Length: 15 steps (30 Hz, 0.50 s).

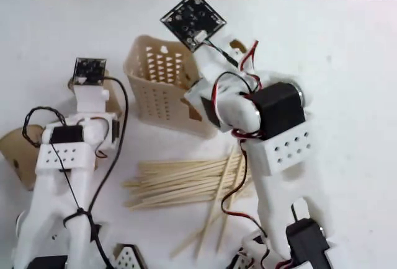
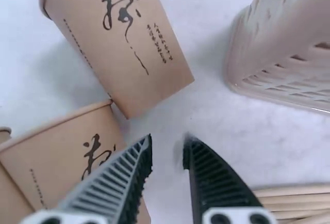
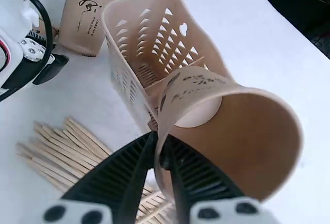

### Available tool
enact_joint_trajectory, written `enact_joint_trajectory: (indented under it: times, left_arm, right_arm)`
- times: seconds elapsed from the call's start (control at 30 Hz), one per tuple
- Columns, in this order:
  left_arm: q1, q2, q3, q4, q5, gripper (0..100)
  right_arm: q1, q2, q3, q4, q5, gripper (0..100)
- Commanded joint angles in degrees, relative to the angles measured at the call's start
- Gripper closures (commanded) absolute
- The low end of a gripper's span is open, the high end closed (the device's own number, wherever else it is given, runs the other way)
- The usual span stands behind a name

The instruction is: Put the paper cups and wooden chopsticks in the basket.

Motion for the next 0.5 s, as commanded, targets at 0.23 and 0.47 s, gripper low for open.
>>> enact_joint_trajectory:
  times: [0.23,0.47]
  left_arm:
    - [0.6,-1.5,-0.4,-1.1,0.6,88]
    - [0.6,-1.4,-0.4,-1.1,0.6,88]
  right_arm:
    - [-0.5,7.5,-0.5,-3.0,1.8,98.0]
    - [-0.4,7.4,-2.6,-5.4,1.8,97.1]
